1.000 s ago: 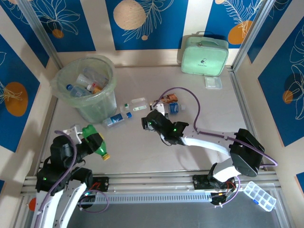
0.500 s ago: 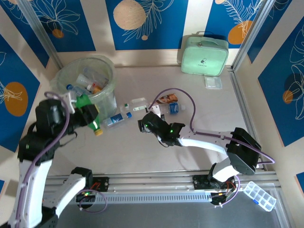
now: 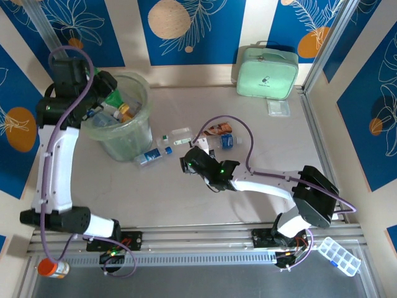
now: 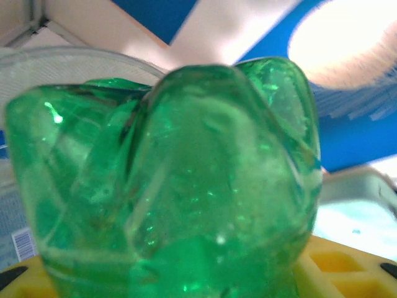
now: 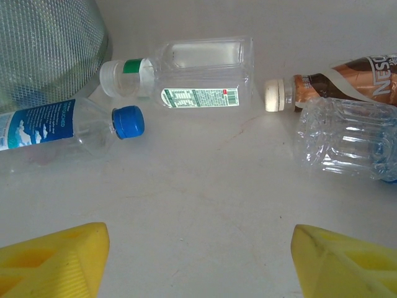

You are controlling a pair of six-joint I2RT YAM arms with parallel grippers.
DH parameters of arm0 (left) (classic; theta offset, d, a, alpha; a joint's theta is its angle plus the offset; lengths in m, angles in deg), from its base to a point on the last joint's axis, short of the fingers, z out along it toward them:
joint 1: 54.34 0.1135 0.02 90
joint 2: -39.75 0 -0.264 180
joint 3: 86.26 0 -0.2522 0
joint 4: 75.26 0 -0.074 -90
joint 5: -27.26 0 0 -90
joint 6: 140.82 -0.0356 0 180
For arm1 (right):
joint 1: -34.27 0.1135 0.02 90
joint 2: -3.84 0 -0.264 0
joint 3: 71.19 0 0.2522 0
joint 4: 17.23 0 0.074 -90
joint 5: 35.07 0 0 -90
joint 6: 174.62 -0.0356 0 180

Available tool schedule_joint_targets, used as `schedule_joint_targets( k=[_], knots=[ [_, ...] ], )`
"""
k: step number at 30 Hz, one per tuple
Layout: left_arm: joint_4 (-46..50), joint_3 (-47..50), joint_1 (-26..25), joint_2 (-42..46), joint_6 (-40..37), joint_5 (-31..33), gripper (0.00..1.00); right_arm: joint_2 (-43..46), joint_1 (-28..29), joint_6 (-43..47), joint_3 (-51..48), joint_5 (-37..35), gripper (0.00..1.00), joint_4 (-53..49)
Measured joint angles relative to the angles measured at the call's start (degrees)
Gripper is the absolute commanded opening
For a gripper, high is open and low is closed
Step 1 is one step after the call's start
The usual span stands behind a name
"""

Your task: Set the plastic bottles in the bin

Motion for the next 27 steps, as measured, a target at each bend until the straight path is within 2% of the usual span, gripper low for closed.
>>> schedule_joint_targets(
  k=[3,6,14,16,19,22,24,27],
  knots=[
    [1.16,-2.75,3.48,-5.16,4.96,-0.94,0.33,-0.79,0.02,0.02,0.31,-0.07,0.78,-0.31],
    [2.05,-3.91,6.01,-10.43,8.61,-3.41,0.34,-1.70,0.02,0.17,0.85,-0.35,0.78,-0.68],
    [3.58,-3.89,6.86,-19.39,12.98,-8.79,0.38,-2.71,0.02,0.22,1.38,-0.66,0.78,-1.20],
    [3.32,-3.15,6.86,-19.50,13.81,-9.05,0.45,-3.04,0.02,0.22,1.92,-0.66,0.78,-1.40],
    [2.60,-1.46,6.86,-19.47,14.49,-9.42,0.47,-3.87,0.02,0.33,2.86,-0.63,0.78,-1.55],
    [1.99,-0.66,6.86,-20.26,14.64,-9.84,0.55,-4.22,0.02,0.50,3.08,-0.66,0.78,-1.84],
    [0.52,-0.72,6.86,-21.38,14.08,-11.63,0.62,-4.22,0.02,0.61,3.08,-0.66,0.78,-2.10],
    [-0.96,-2.91,6.82,-24.74,12.22,-15.93,0.66,-4.24,0.02,0.63,3.10,-0.66,0.78,-2.16]
  ],
)
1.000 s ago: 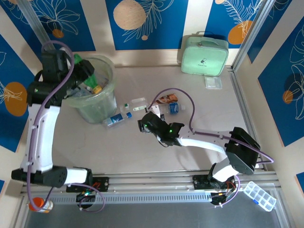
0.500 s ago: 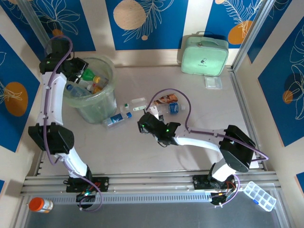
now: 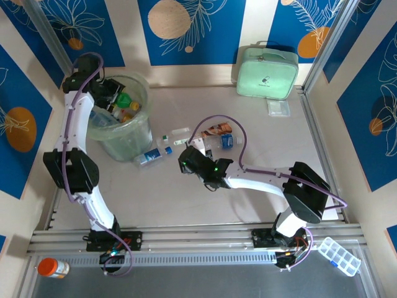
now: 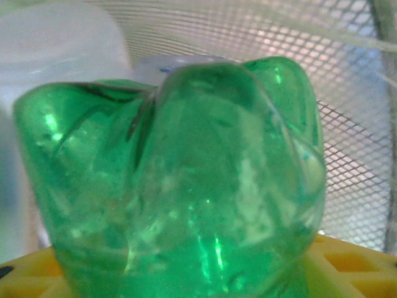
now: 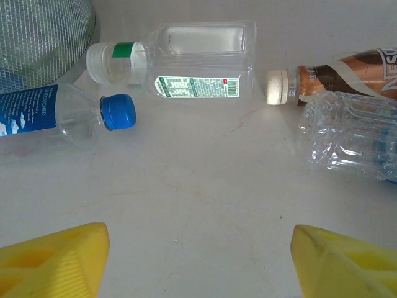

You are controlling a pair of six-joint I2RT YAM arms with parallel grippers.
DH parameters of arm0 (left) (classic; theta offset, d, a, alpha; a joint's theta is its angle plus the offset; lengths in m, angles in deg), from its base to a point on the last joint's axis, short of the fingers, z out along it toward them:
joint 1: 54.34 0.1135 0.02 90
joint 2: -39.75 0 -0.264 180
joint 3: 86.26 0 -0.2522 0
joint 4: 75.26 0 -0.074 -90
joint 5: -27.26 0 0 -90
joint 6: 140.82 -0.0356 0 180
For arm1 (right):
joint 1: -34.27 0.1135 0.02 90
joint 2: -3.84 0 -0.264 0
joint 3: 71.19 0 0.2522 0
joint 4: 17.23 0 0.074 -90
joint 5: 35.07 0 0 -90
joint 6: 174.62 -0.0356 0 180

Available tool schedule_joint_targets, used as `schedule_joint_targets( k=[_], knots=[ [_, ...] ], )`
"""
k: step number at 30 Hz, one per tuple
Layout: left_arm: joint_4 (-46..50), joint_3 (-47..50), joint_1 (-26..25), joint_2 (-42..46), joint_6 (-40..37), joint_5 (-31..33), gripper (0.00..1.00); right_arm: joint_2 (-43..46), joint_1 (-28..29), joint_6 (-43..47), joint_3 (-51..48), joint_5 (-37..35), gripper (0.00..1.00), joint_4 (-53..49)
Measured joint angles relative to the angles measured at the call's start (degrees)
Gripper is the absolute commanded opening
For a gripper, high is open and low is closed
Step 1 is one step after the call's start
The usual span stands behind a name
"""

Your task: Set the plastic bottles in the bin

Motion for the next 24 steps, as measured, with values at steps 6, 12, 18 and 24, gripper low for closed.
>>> schedule_joint_targets(
  k=[6,12,18,24],
  knots=[
    [-0.79,-2.43,-0.37,-2.32,-4.07,-2.38,0.87,-0.61,0.00,0.00,0.28,0.02,0.78,-0.11],
    [-0.74,-2.32,-0.61,-1.99,-5.77,-3.34,0.89,-0.61,0.00,0.02,0.31,0.00,0.78,-0.20],
    [0.55,-1.86,-0.59,2.45,-5.70,-2.27,0.99,-0.61,0.00,0.24,0.31,0.00,0.78,-0.17],
    [1.16,-2.71,-0.61,8.04,-5.77,-1.97,0.99,-0.61,0.00,0.44,0.31,0.00,0.78,-0.20]
  ],
)
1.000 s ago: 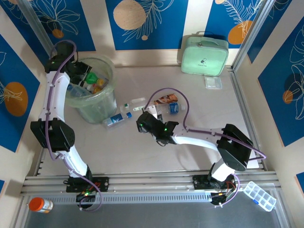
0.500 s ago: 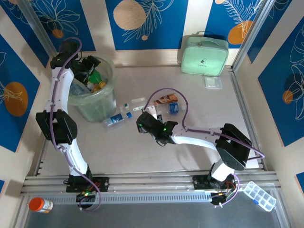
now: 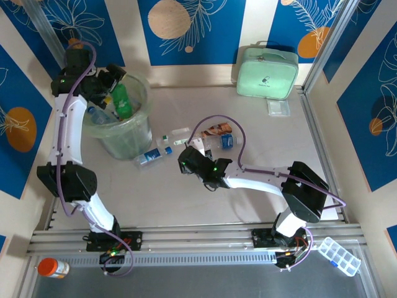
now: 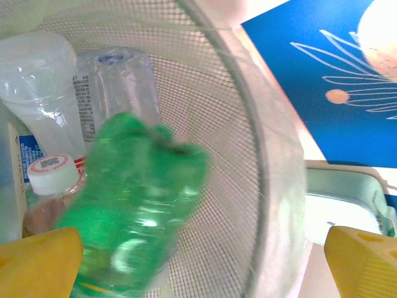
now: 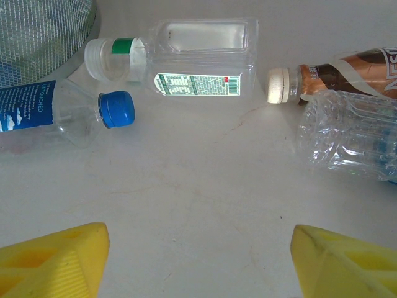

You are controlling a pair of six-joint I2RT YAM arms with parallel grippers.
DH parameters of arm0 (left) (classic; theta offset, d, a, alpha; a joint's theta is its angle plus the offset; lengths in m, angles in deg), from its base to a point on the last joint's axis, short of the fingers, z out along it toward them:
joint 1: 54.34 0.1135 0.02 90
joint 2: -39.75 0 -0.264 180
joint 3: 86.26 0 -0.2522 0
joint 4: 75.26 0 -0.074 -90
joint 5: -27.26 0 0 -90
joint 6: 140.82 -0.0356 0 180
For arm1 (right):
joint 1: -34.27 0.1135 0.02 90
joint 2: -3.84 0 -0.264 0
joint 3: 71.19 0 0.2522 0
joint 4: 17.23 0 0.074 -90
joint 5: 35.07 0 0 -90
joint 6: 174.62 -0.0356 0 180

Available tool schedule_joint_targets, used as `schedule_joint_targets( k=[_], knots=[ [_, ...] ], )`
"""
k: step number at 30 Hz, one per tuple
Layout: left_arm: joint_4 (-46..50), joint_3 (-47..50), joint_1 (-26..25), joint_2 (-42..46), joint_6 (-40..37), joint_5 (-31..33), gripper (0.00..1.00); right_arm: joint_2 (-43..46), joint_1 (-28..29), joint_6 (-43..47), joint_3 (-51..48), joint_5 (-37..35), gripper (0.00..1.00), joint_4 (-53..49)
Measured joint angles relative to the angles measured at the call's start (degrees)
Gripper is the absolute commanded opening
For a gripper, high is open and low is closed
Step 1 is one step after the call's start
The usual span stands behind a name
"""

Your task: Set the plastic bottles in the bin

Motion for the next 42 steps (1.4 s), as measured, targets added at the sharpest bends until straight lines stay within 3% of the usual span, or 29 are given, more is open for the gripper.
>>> schedule_joint_targets(
  k=[10,17,25,34,37,42],
  knots=[
    [3.10,-0.66,-0.26,4.24,-5.90,1.92,0.99,0.02,0.11,0.00,0.00,-0.04,0.78,0.00],
    [-3.52,15.41,-4.04,20.52,-14.62,1.70,1.00,1.70,0.11,-0.02,-0.72,-1.97,0.78,0.24],
    [-7.28,24.76,-24.57,34.56,-22.97,9.01,0.97,9.22,-0.68,-2.05,-5.31,-5.90,0.78,1.75],
    [-10.14,40.63,-44.52,37.75,-27.32,22.77,0.94,13.40,-4.63,-5.01,-8.11,-6.23,0.78,1.55],
    [-14.47,49.90,-48.76,39.78,-25.44,25.31,0.93,15.08,-6.67,-6.60,-8.92,-5.88,0.79,1.44],
    [-23.98,63.84,-50.53,42.58,-21.70,29.24,0.93,20.76,-11.89,-11.61,-11.82,-2.89,0.79,-0.20]
  ],
)
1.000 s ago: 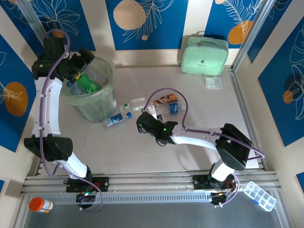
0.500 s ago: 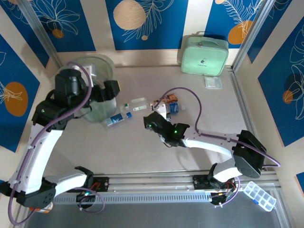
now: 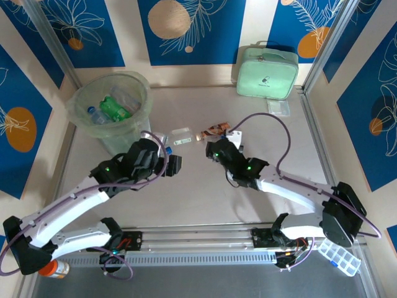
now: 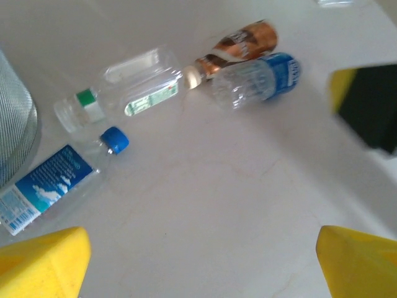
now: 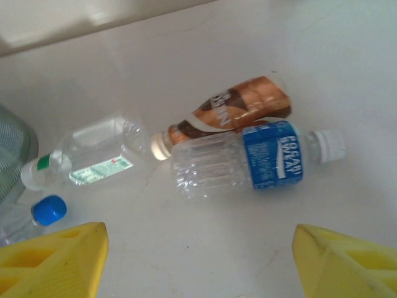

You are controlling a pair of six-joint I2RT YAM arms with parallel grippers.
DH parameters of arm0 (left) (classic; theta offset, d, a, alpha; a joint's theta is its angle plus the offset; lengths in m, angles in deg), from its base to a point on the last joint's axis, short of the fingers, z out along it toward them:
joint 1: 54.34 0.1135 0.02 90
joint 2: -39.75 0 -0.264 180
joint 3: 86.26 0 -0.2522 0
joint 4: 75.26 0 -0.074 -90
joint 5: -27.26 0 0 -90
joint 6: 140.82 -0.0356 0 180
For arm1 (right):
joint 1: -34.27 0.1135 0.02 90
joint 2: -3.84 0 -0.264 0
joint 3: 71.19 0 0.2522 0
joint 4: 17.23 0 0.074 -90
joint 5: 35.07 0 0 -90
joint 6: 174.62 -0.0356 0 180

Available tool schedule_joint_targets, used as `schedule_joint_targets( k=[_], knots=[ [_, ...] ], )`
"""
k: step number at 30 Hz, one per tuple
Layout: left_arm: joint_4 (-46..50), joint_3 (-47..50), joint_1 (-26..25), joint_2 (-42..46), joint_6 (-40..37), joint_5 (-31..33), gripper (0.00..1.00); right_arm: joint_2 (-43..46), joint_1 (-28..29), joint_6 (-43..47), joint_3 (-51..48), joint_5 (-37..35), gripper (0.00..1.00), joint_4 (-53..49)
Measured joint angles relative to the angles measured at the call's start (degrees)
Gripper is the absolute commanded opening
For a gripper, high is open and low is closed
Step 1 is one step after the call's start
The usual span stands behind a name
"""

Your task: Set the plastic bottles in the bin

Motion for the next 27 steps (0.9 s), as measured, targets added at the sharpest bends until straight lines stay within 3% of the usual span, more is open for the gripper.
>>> schedule_joint_targets(
  k=[6,11,16,21,27],
  knots=[
    [-13.94,9.40,-0.24,-0.52,0.31,1.84,0.92,3.39,-12.00,-11.54,-0.26,10.38,0.80,-5.03],
    [-22.29,14.34,-0.24,-0.33,0.33,2.27,0.92,2.21,-17.86,-20.68,-0.17,17.38,0.88,-8.39],
    [-25.31,17.35,-0.24,2.12,0.37,2.29,0.92,-3.41,-20.04,-30.42,0.35,21.05,0.81,-7.91],
    [-26.29,19.17,-0.24,8.28,0.46,3.41,0.93,-8.02,-22.01,-39.15,0.26,22.91,0.80,-5.05],
    [-28.09,21.77,-0.24,15.26,0.55,4.85,0.94,-13.97,-28.81,-44.74,0.09,27.52,0.82,1.51]
  ],
)
